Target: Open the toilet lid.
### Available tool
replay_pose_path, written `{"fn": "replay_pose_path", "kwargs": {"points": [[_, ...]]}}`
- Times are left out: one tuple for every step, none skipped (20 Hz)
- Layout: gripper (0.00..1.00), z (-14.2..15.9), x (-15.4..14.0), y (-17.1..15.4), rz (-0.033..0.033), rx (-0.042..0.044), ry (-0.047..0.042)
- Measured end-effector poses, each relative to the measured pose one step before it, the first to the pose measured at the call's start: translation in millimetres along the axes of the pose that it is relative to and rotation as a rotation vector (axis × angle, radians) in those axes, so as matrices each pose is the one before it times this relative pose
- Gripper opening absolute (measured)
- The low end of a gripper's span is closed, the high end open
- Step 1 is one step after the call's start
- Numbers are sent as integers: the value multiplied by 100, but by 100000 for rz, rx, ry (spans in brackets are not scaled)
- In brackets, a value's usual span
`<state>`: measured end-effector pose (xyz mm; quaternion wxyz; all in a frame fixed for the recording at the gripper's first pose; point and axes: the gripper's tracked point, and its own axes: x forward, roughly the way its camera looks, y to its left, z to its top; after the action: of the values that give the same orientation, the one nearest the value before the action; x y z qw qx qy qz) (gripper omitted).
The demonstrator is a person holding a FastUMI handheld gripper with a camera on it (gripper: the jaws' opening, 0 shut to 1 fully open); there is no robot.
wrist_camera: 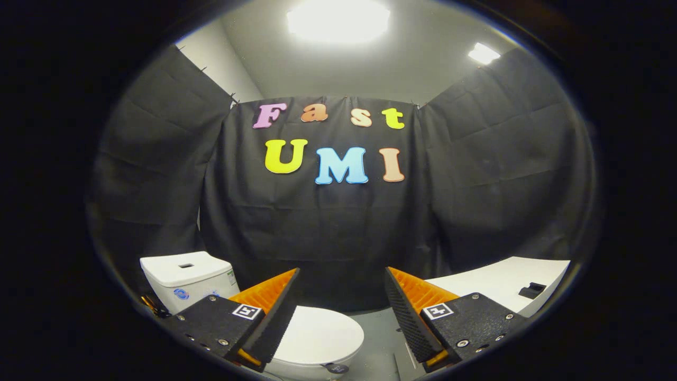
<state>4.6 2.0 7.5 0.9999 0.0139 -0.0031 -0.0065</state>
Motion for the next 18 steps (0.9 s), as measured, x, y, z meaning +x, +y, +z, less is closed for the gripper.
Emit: {"fn": "replay_pose_path", "kwargs": {"points": [[95,500,343,463,993,3233,-1405],[95,365,331,413,1117,2183,-1094],[95,-27,386,-41,-37,1112,-480],[94,-97,332,-192,-685,1188,-28],[95,-257,361,-21,-39,1725,175],[94,-309,304,328,158,2108,478],[94,-504,270,211,122,1982,555],[94,-530,194,-48,-584,1976,669],[94,-583,438,-216,-796,2289,871],[94,-639,419,-107,-493,2216,886],[94,-928,140,-32,-763,2002,1050],[95,-699,171,-293,-1133,1941,960],[95,-744,84,-283,-1175,1941,708],[95,-705,213,-258,-1035,2155,756],[95,-881,147,-247,-1174,2080,839],[96,-1006,159,-333,-1005,2211,918],[96,-1148,194,-398,-1249,2142,1326],[96,-1208,87,-623,-1715,2022,1544]]}}
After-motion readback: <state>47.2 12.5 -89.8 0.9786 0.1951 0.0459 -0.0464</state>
